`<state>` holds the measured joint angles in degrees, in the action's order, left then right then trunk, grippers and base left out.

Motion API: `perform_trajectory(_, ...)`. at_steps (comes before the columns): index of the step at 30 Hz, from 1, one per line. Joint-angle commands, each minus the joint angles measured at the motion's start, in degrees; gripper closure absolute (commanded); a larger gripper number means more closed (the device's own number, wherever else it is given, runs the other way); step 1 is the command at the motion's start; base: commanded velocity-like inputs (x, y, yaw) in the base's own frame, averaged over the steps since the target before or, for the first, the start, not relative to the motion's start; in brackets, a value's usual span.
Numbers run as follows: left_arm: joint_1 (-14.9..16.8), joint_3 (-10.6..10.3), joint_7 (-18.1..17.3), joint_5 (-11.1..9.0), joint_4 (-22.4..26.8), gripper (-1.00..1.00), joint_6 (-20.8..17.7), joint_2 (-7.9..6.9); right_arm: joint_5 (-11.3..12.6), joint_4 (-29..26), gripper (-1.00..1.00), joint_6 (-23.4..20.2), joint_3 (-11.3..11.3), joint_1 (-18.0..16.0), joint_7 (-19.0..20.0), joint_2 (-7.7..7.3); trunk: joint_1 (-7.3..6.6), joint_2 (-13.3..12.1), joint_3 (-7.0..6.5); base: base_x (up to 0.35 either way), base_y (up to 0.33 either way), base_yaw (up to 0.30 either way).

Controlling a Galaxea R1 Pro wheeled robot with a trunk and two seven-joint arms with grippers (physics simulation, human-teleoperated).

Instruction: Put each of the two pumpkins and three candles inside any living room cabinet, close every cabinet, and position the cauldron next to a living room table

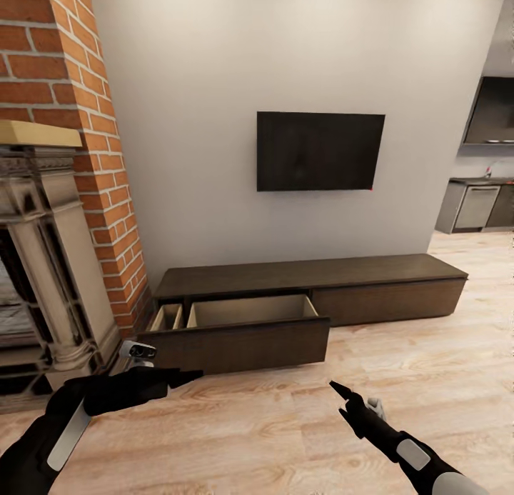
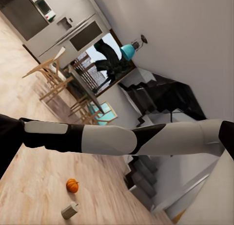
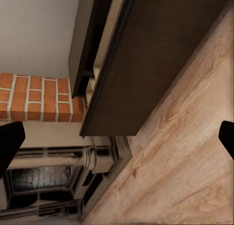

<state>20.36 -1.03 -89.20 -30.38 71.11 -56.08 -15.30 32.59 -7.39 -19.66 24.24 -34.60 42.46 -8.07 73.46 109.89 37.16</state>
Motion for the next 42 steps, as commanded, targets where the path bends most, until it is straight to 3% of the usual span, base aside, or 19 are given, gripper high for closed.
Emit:
perform_trajectory(1, 0.0, -0.1, -0.2, -0.1, 0.0, -1.0, -0.6, -0.06, 0.5, 0.0, -1.0, -0.5, 0.0, 0.0, 0.1, -0.01, -0.26, -0.4, -0.06, -0.251, 0.0, 0.0)
perform_trajectory(6, 0.0, -0.1, -0.2, -0.1, -0.2, -1.0, -0.6, -0.14, 0.5, 0.0, -1.0, 0.1, -0.1, 0.0, 0.3, 0.05, -1.36, -2.4, -0.87, -0.096, 0.0, 0.0)
perform_trajectory(17, 0.0, 0.0, -0.2, -0.3, -0.8, -1.0, -0.6, -0.07, 0.5, 0.0, -1.0, 0.5, -0.1, 0.0, 0.2, 0.08, -1.36, -2.4, -0.89, -0.006, 0.0, 0.03)
perform_trajectory(42, 0.0, 0.0, 0.0, -0.1, -0.8, -1.0, -0.5, 0.24, 0.5, 0.0, -1.0, 2.1, -0.2, 0.0, -0.1, 0.33, -1.36, -2.4, -0.92, -0.05, 0.0, 0.266)
